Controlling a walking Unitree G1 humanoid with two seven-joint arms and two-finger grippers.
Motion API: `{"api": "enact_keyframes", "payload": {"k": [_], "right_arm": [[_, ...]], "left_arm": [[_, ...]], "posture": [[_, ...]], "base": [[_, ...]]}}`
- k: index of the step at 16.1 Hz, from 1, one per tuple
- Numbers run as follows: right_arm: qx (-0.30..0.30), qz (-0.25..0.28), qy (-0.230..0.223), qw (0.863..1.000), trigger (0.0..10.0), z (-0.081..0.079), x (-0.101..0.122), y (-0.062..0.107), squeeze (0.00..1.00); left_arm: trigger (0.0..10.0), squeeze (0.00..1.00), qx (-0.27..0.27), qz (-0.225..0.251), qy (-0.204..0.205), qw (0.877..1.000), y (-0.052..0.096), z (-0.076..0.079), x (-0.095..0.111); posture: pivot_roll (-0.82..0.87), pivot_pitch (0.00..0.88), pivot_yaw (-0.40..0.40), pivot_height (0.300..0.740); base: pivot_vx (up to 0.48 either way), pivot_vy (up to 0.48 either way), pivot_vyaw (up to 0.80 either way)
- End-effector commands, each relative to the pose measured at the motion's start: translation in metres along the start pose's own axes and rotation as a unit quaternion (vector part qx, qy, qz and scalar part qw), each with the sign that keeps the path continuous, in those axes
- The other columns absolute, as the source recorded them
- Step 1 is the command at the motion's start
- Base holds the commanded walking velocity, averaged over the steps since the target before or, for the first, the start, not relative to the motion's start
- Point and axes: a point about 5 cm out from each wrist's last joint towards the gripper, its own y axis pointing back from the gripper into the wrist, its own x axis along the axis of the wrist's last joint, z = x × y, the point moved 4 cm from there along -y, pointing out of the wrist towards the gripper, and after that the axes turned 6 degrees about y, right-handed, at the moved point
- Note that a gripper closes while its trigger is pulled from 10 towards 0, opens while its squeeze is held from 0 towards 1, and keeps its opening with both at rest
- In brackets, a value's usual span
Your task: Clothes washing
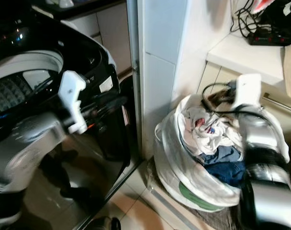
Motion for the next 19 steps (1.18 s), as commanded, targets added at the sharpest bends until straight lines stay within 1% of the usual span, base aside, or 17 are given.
{"api": "enact_keyframes", "payload": {"k": [1, 2, 3, 4, 6, 7, 8, 9, 10, 11, 12, 13, 14, 15, 17, 18, 19], "right_arm": [[0.009, 0.022, -0.003, 1.0, 0.0, 0.003, 0.018, 0.006, 0.0], [0.034, 0.07, -0.026, 0.997, 0.0, 0.002, 0.051, 0.021, 0.0], [0.08, 0.119, -0.064, 0.988, 0.0, -0.004, 0.086, 0.04, 0.0], [0.125, 0.146, -0.079, 0.978, 0.0, -0.013, 0.11, 0.055, 0.0], [0.183, 0.176, -0.082, 0.964, 0.0, -0.028, 0.136, 0.07, 0.0], [0.218, 0.211, -0.101, 0.948, 0.0, -0.037, 0.161, 0.083, 0.0], [0.248, 0.283, -0.171, 0.911, 0.0, -0.039, 0.203, 0.101, 0.0], [0.267, 0.325, -0.227, 0.878, 0.0, -0.036, 0.229, 0.115, 0.0], [0.285, 0.34, -0.244, 0.863, 0.0, -0.036, 0.242, 0.123, 0.0], [0.303, 0.336, -0.248, 0.857, 0.0, -0.042, 0.246, 0.125, 0.0], [0.326, 0.323, -0.26, 0.849, 0.0, -0.051, 0.244, 0.125, 0.0], [0.349, 0.31, -0.277, 0.839, 0.0, -0.061, 0.243, 0.125, 0.0], [0.367, 0.301, -0.29, 0.831, 0.0, -0.069, 0.243, 0.126, 0.0], [0.379, 0.293, -0.297, 0.826, 0.0, -0.074, 0.243, 0.127, 0.0], [0.407, 0.272, -0.309, 0.816, 0.0, -0.09, 0.243, 0.13, 0.0], [0.418, 0.264, -0.312, 0.812, 0.0, -0.097, 0.242, 0.131, 0.0], [0.428, 0.256, -0.312, 0.809, 0.0, -0.102, 0.24, 0.132, 0.0]], "left_arm": [[10.0, 0.0, 0.0, 0.011, -0.014, 1.0, -0.006, 0.0, 0.004], [10.0, 0.0, -0.002, 0.033, -0.021, 0.999, -0.016, -0.001, 0.011], [10.0, 0.0, -0.001, 0.06, -0.026, 0.998, -0.025, -0.001, 0.019], [10.0, 0.0, 0.003, 0.077, -0.03, 0.997, -0.03, -0.002, 0.025], [10.0, 0.0, 0.013, 0.091, -0.033, 0.995, -0.035, -0.003, 0.031], [10.0, 0.0, 0.021, 0.103, -0.033, 0.994, -0.038, -0.004, 0.036], [10.0, 0.0, 0.03, 0.121, -0.028, 0.992, -0.04, -0.006, 0.042], [10.0, 0.0, 0.035, 0.135, -0.021, 0.99, -0.041, -0.007, 0.047], [10.0, 0.0, 0.04, 0.154, -0.017, 0.987, -0.041, -0.009, 0.053], [10.0, 0.0, 0.041, 0.176, 0.002, 0.984, -0.041, -0.01, 0.061], [10.0, 0.0, 0.019, 0.207, 0.043, 0.977, -0.041, -0.004, 0.071], [10.0, 0.0, -0.01, 0.224, 0.064, 0.972, -0.043, 0.005, 0.077], [10.0, 0.0, -0.028, 0.228, 0.064, 0.971, -0.044, 0.012, 0.078], [10.0, 0.0, -0.029, 0.231, 0.059, 0.971, -0.046, 0.013, 0.078], [10.0, 0.0, -0.043, 0.236, 0.073, 0.968, -0.051, 0.02, 0.078], [10.0, 0.0, -0.068, 0.232, 0.096, 0.966, -0.053, 0.027, 0.074], [10.0, 0.0, -0.111, 0.228, 0.137, 0.957, -0.054, 0.039, 0.071]], "posture": [[-0.08, 0.0, 0.07, 0.74], [-0.12, 0.0, 0.08, 0.74], [-0.13, 0.0, 0.084, 0.74], [-0.15, 0.0, 0.092, 0.74], [-0.16, 0.0, 0.097, 0.74], [-0.16, 0.0, 0.095, 0.74], [-0.16, 0.0, 0.093, 0.74], [-0.16, 0.0, 0.088, 0.74], [-0.16, 0.0, 0.083, 0.74], [-0.15, 0.0, 0.078, 0.74], [-0.15, 0.0, 0.069, 0.74], [-0.15, 0.0, 0.055, 0.74], [-0.15, 0.0, 0.047, 0.74], [-0.15, 0.0, 0.047, 0.74], [-0.15, 0.0, 0.034, 0.74], [-0.15, 0.0, 0.027, 0.74], [-0.15, 0.0, 0.026, 0.74]], "base": [[0.0, 0.0, 0.0], [0.0, 0.0, 0.0], [0.0, 0.0, 0.0], [0.0, 0.0, 0.0], [0.0, 0.0, 0.0], [0.0, 0.0, 0.0], [0.0, 0.0, 0.0], [0.0, 0.0, 0.0], [0.0, 0.0, 0.0], [0.0, 0.0, 0.0], [0.0, 0.0, 0.0], [0.0, 0.0, 0.0], [0.0, 0.0, 0.0], [0.0, 0.0, 0.0], [0.0, 0.0, 0.0], [0.0, 0.0, 0.0], [0.0, 0.0, 0.0]]}}
